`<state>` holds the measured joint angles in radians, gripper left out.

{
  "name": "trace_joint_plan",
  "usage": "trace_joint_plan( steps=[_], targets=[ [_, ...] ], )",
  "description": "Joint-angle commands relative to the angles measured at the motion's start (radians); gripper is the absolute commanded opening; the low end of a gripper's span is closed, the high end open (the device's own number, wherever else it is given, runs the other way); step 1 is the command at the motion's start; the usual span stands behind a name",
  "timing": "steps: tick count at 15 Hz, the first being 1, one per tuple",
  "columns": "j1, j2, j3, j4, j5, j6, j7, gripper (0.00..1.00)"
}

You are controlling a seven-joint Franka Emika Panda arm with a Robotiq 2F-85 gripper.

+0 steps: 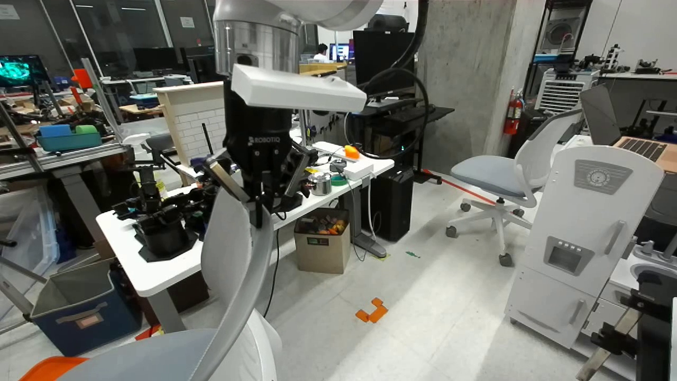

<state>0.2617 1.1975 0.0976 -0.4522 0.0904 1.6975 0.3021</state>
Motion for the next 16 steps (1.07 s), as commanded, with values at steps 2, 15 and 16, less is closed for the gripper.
trace_joint_plan(
  steps=[2, 15, 16],
  targets=[
    [0.019, -0.014, -0.013, -0.027, -0.012, -0.027, 0.014, 0.36],
    [-0.091, -0.001, -0.044, -0.003, -0.017, -0.019, -0.085, 1.00],
    [-0.109, 0.001, -0.045, -0.001, -0.015, -0.015, -0.100, 1.00]
  ],
)
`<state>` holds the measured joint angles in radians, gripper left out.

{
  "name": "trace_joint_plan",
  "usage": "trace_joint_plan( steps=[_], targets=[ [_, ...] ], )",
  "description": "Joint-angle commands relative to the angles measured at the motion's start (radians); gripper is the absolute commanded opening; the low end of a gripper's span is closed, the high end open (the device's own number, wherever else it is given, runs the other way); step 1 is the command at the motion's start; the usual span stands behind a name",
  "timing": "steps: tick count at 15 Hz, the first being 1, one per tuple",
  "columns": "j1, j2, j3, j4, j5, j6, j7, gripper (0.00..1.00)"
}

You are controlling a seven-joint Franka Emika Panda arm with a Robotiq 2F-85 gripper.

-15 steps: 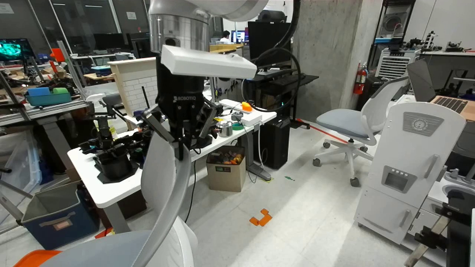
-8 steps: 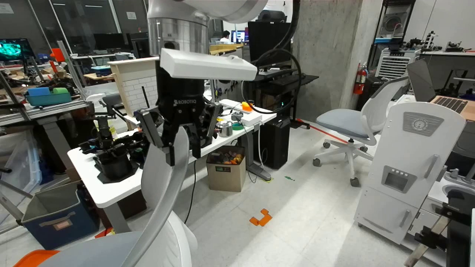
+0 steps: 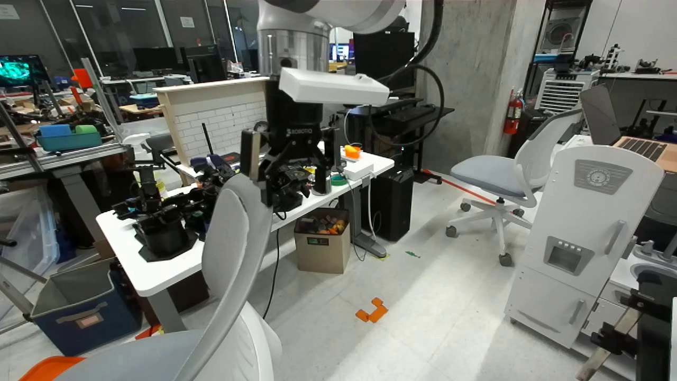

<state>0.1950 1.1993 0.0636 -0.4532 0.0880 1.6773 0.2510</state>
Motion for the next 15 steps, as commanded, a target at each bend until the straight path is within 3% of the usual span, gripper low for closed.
trace_joint_plan(
  steps=[1, 5, 15],
  targets=[
    [-0.057, 0.000, -0.010, 0.000, -0.010, 0.011, -0.062, 1.00],
    [-0.091, -0.013, -0.007, 0.004, -0.009, 0.030, -0.104, 1.00],
    [-0.085, 0.008, 0.028, 0.006, 0.016, 0.248, -0.166, 1.00]
  ],
)
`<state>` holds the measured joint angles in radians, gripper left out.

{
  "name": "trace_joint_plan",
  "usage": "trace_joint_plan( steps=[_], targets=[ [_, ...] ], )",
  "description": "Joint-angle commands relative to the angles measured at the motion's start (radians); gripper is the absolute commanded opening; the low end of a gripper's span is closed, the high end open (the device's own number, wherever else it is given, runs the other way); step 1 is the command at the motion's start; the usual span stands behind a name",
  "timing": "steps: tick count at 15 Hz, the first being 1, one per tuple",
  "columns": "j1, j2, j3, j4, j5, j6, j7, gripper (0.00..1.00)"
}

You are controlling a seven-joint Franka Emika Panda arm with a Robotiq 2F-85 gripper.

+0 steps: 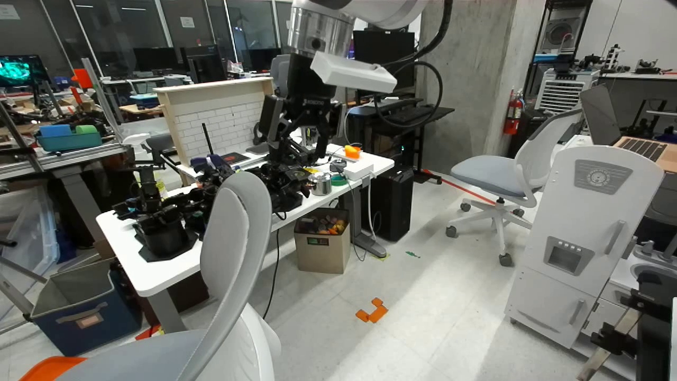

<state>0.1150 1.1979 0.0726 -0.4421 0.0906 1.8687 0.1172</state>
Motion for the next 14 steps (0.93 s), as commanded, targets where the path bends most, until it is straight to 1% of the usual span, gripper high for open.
trace_joint_plan(
  steps=[1, 3, 5, 10, 14],
  targets=[
    [-0.007, 0.013, 0.022, -0.007, 0.015, 0.073, -0.039, 1.00],
    [-0.009, 0.022, 0.028, -0.011, 0.020, 0.109, -0.049, 1.00],
    [-0.009, 0.040, 0.035, 0.010, 0.026, 0.128, -0.058, 1.00],
    [-0.003, 0.041, 0.059, 0.008, 0.043, 0.189, -0.078, 1.00],
    [-0.001, 0.046, 0.080, 0.001, 0.059, 0.216, -0.082, 1.00]
  ],
)
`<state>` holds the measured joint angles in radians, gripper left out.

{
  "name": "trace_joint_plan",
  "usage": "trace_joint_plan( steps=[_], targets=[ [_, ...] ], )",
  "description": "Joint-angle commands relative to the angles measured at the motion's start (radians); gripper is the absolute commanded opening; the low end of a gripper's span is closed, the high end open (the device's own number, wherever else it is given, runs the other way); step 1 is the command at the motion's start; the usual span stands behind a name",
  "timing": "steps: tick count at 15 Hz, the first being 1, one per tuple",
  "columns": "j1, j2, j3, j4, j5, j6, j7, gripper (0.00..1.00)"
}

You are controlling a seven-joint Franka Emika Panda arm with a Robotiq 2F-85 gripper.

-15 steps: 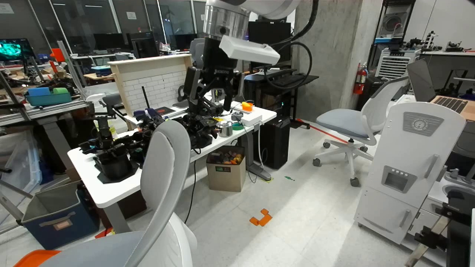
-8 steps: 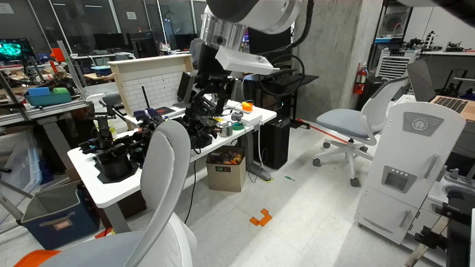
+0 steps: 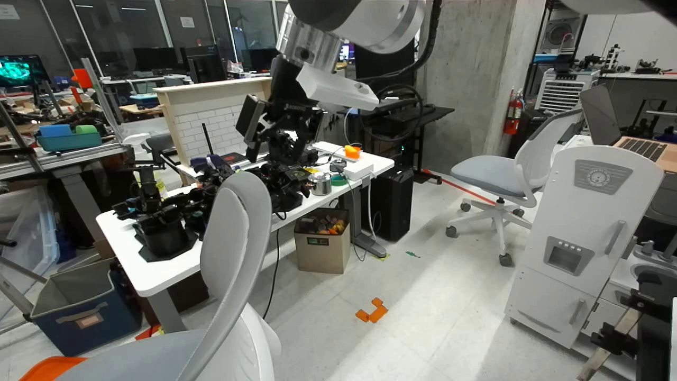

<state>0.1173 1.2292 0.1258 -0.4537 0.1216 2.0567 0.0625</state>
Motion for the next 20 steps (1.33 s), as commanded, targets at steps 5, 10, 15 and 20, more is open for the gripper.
trace_joint_plan(
  steps=[5, 10, 15, 20],
  targets=[
    [-0.005, 0.031, 0.034, 0.014, 0.044, 0.032, -0.023, 1.00],
    [-0.007, 0.052, 0.029, 0.017, 0.044, 0.047, -0.013, 0.73],
    [-0.011, 0.061, 0.031, 0.012, 0.051, 0.078, -0.014, 0.40],
    [-0.014, 0.057, 0.038, 0.002, 0.070, 0.098, -0.019, 0.02]
  ],
)
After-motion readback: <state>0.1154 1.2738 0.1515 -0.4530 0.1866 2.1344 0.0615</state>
